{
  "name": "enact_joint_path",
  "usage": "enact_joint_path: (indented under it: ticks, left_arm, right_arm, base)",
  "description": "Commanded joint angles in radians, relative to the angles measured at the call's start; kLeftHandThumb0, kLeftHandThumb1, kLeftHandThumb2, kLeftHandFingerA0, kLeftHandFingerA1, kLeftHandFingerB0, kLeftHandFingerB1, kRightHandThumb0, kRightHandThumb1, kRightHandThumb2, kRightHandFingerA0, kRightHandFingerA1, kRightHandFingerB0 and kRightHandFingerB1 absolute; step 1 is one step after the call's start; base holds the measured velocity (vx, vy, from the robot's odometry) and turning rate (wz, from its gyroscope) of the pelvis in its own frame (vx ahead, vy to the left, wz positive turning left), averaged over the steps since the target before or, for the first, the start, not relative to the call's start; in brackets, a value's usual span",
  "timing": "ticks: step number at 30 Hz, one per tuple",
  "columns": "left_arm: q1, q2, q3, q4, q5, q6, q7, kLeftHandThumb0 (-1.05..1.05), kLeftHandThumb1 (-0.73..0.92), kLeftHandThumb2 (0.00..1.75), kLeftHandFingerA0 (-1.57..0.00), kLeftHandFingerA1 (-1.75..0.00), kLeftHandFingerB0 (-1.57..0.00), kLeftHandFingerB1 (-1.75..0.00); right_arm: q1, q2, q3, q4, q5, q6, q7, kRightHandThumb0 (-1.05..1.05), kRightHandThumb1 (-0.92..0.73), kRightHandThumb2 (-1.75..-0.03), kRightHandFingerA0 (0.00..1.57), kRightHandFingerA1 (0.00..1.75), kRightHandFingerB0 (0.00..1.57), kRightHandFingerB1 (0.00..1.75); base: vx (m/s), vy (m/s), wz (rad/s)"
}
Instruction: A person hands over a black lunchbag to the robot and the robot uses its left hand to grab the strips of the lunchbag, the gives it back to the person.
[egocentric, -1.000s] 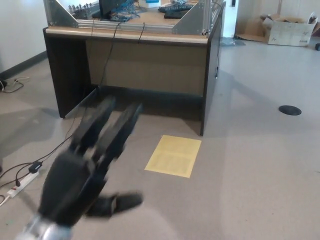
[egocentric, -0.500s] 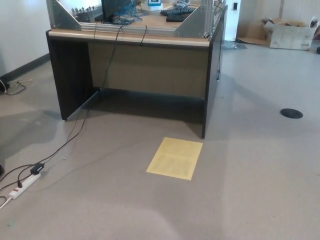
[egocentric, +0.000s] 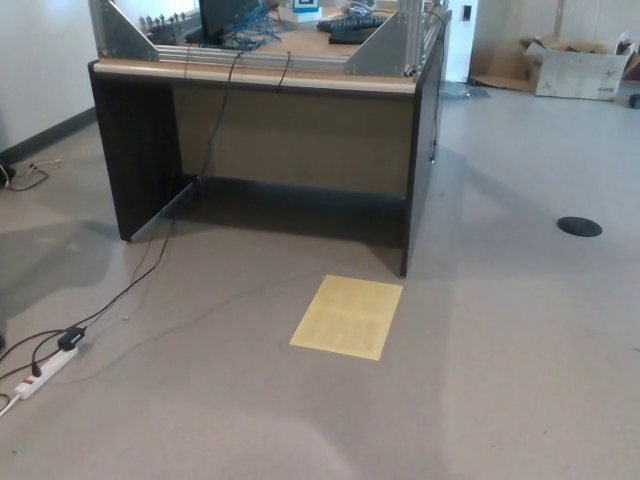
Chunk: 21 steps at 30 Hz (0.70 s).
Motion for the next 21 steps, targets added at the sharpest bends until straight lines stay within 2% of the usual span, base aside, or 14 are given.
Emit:
enact_joint_path:
  ticks: [1,6,7,11,12,13,14,15,16,21]
  left_arm:
    - [-0.015,0.004,0.014,0.018,-0.093,-0.040,-0.093,-0.69,0.69,0.61,-0.03,-0.24,-0.05,-0.23]
    - [-0.032,0.001,0.017,0.021,-0.115,-0.041,-0.118,-0.68,0.68,0.60,-0.03,-0.25,-0.06,-0.24]
    - [-0.037,-0.002,0.020,0.023,-0.129,-0.041,-0.135,-0.65,0.63,0.62,-0.04,-0.21,-0.07,-0.21]
    - [-0.040,0.002,0.016,0.020,-0.124,-0.036,-0.136,-0.68,0.68,0.60,-0.05,-0.25,-0.07,-0.25]
    - [-0.040,0.002,0.017,0.019,-0.126,-0.037,-0.139,-0.70,0.53,0.87,-0.03,-0.26,-0.06,-0.25]
    - [-0.041,0.001,0.017,0.018,-0.130,-0.038,-0.143,-0.70,0.53,0.87,-0.03,-0.26,-0.06,-0.25]
    - [-0.040,-0.001,0.020,0.018,-0.143,-0.036,-0.159,-0.67,0.68,0.59,-0.03,-0.25,-0.07,-0.25]
    - [-0.039,-0.001,0.021,0.018,-0.149,-0.036,-0.167,-0.67,0.68,0.60,-0.03,-0.25,-0.07,-0.25]
    - [-0.038,0.003,0.019,0.019,-0.141,-0.040,-0.158,-0.71,0.53,0.87,-0.02,-0.27,-0.07,-0.26]
    - [-0.037,0.005,0.017,0.016,-0.135,-0.042,-0.154,-0.71,0.53,0.86,-0.03,-0.26,-0.07,-0.25]
  right_arm:
    - [-0.003,-0.013,-0.010,0.007,0.009,-0.006,-0.021,-0.53,-0.53,-0.85,0.54,0.61,0.31,0.47]
    - [-0.019,-0.019,-0.012,0.018,0.012,-0.002,-0.012,-0.53,-0.52,-0.84,0.56,0.61,0.32,0.48]
    - [-0.020,-0.019,-0.012,0.013,0.012,0.007,-0.015,-0.53,-0.52,-0.85,0.55,0.61,0.32,0.48]
    - [-0.020,-0.018,-0.013,0.005,0.015,0.021,-0.014,-0.53,-0.52,-0.85,0.56,0.61,0.33,0.48]
    - [-0.023,-0.018,-0.013,0.006,0.016,0.022,-0.012,-0.53,-0.52,-0.85,0.55,0.61,0.33,0.48]
    - [-0.027,-0.017,-0.014,0.008,0.018,0.024,-0.009,-0.53,-0.52,-0.85,0.55,0.61,0.33,0.48]
    - [-0.027,-0.019,-0.011,0.009,0.012,0.023,-0.014,-0.53,-0.52,-0.85,0.55,0.60,0.33,0.48]
    - [-0.026,-0.020,-0.009,0.009,0.010,0.022,-0.014,-0.53,-0.52,-0.84,0.55,0.60,0.33,0.48]
    - [-0.026,-0.019,-0.010,0.013,0.013,0.019,-0.008,-0.52,-0.52,-0.84,0.54,0.60,0.33,0.48]
    - [-0.027,-0.023,-0.006,0.014,0.007,0.020,-0.009,-0.52,-0.52,-0.84,0.54,0.60,0.33,0.48]
  base:
    - [0.00,0.000,0.00]
    - [0.00,0.000,0.00]
    - [0.00,0.000,0.00]
    - [0.00,0.000,0.00]
    - [0.00,0.000,0.00]
    - [0.00,0.000,0.00]
    - [0.00,0.000,0.00]
    - [0.00,0.000,0.00]
    - [0.00,0.000,0.00]
    - [0.00,0.000,0.00]
